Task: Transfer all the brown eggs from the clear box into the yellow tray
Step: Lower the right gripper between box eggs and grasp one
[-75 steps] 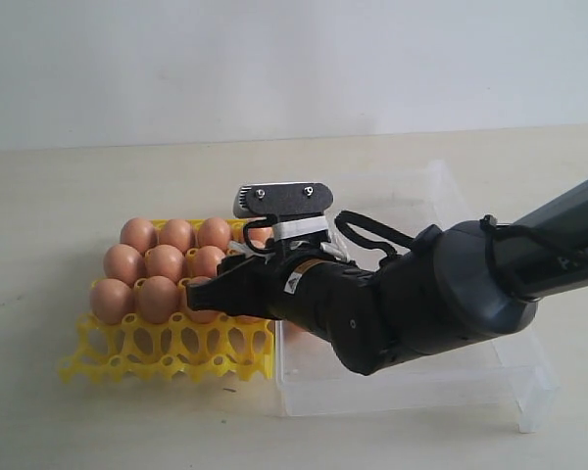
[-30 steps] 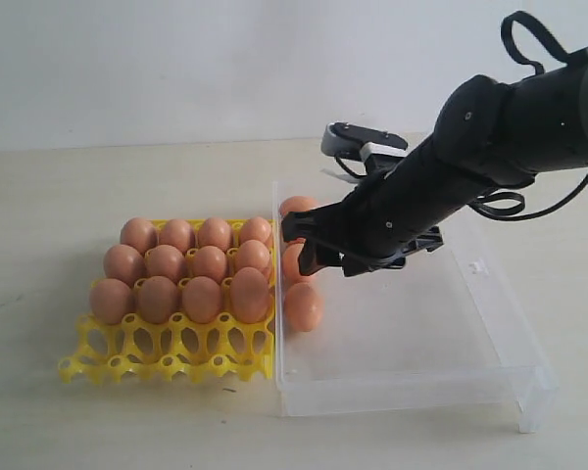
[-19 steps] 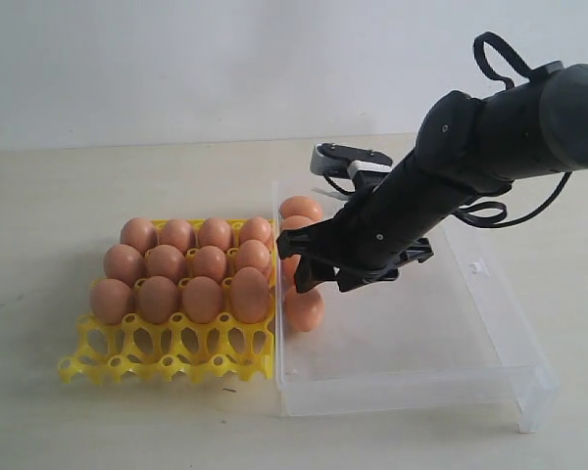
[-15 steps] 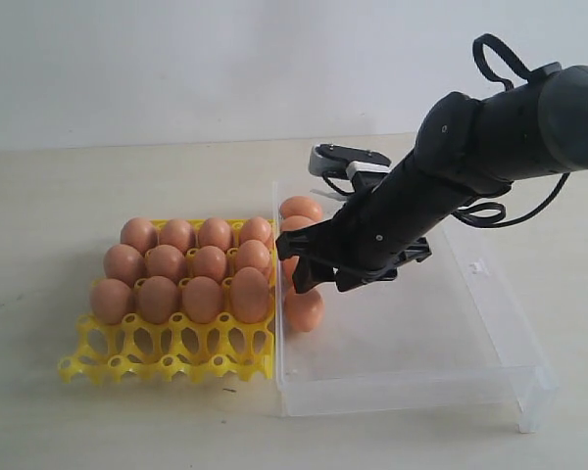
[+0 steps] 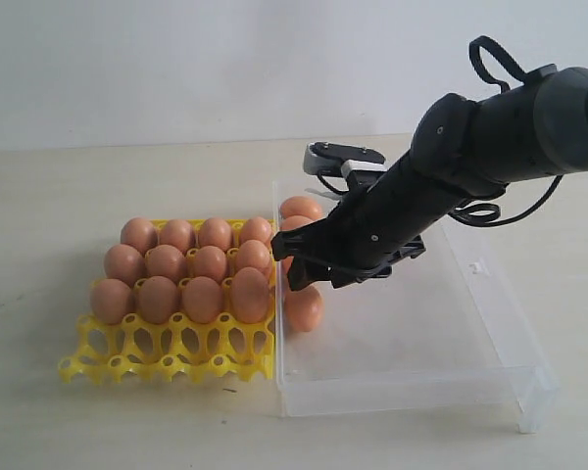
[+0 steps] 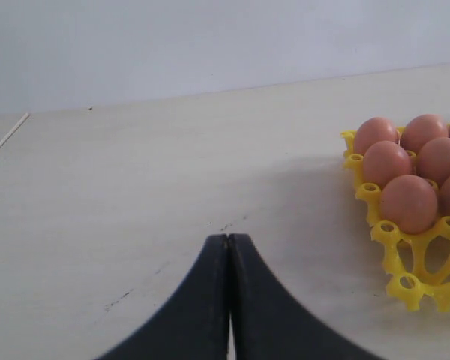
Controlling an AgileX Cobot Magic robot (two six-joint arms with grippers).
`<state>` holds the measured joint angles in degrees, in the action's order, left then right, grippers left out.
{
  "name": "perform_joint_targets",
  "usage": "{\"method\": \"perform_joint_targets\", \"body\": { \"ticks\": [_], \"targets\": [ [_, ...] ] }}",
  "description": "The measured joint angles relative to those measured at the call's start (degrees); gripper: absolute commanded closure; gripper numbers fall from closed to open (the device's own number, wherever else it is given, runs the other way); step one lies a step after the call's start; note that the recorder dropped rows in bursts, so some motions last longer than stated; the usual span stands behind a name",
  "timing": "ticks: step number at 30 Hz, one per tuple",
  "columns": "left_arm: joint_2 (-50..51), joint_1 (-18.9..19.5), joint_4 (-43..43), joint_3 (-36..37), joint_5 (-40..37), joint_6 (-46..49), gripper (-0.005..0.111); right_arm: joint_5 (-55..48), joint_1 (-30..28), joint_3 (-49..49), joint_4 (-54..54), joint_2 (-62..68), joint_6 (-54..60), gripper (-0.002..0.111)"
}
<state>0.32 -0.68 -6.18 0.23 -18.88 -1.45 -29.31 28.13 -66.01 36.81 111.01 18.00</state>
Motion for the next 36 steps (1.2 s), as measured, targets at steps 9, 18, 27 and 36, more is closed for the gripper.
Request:
{"method": "perform_joint_targets", "body": {
  "ticks": [9, 18, 27, 36],
  "targets": [
    [0.0, 0.0, 0.0, 0.0, 0.0, 0.0, 0.107, 0.15, 0.12, -0.24, 0.71, 2.05, 0.47, 0.055],
    [0.0, 0.0, 0.0, 0.0, 0.0, 0.0, 0.107, 0.9, 0.43, -0.6, 2.94, 3.73, 2.4, 0.055],
    [0.0, 0.0, 0.0, 0.0, 0.0, 0.0, 0.107, 2.04, 0.43, -0.64, 3.32, 5.83, 3.46, 0.055],
    [0.0, 0.0, 0.0, 0.0, 0.0, 0.0, 0.107, 3.62, 0.43, -0.64, 3.77, 5.98, 4.09, 0.055]
  ]
}}
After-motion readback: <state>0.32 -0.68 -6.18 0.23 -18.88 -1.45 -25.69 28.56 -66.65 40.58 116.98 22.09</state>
